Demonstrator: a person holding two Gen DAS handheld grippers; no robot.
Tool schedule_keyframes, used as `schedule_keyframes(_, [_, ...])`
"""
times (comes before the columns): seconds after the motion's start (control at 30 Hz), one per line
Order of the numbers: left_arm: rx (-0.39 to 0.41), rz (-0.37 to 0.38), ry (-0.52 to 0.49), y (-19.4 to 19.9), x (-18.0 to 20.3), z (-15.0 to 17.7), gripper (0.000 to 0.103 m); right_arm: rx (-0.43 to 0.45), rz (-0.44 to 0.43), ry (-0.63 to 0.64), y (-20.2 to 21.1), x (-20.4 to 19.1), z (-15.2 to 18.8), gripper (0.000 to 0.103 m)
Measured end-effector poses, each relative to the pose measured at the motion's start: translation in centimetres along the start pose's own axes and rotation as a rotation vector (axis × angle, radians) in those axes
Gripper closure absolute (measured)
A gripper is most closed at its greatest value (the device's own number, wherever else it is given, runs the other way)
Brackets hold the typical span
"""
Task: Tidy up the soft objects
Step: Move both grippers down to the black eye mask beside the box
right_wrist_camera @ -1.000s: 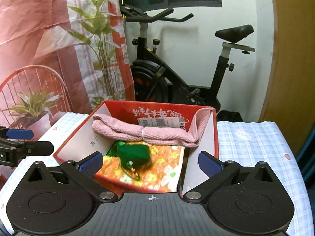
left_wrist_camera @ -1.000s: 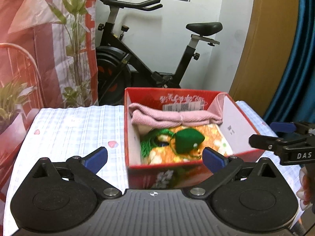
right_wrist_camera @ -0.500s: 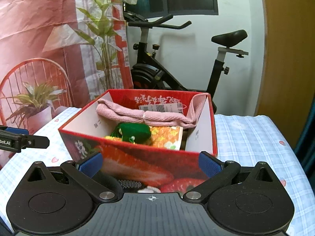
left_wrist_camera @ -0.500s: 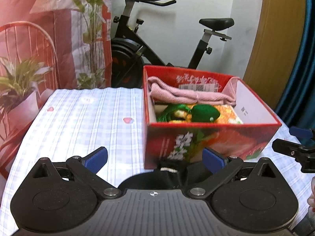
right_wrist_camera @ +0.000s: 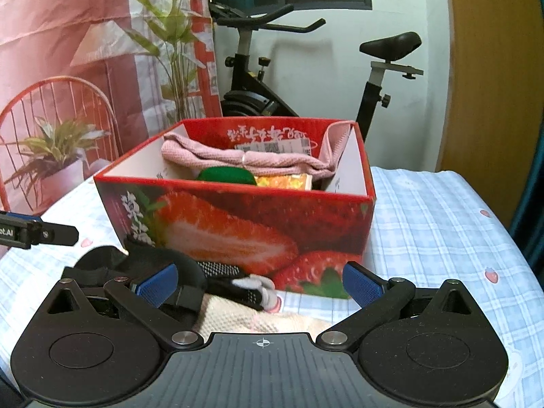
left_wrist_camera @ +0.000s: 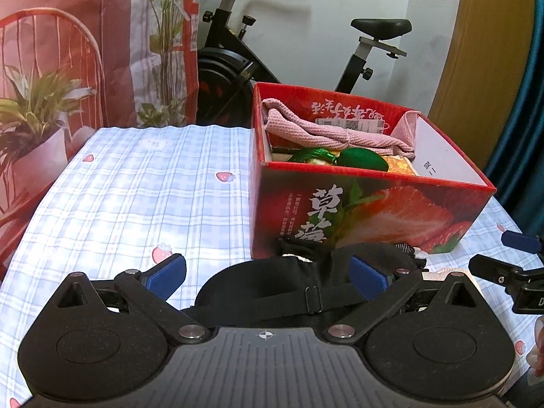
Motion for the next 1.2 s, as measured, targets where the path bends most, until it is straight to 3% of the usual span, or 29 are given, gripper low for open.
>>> schedule_keyframes(0.4, [-0.017,0.022,0.017,-0.7,-0.3,1.6,0.003,-0.041,0.000,-0.050,-1.3,1.4,2.2,0.001])
schedule_keyframes(0.73, [-0.059,0.042,0.041,-2.5,-0.9,2.4,0.014,-0.081,-0.021,-0.049,-2.5,1.5,3.3,0.021])
schedule_keyframes(0.9, [-0.074,0.019,0.088,-3.3,-2.5,2.2,0.014,-0.077,-0.053,-0.018,-2.9,0.7,2.6,0.024])
schedule_keyframes(1.2, [-0.108,0.113,0.168,-5.1,-5.3,2.8,0.014,-0.086,-0.148,0.083,-4.9,-3.2,0.8,0.034])
Point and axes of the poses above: each gripper's, at about its wrist camera, not at the fingertips, and y roughly against the way its jaws point, x to its right, z to its underside, the point moved 2 cm from there along -y, roughly the way its jaws point, and after that the axes turned 15 degrees about -x, right-handed, at the moved point
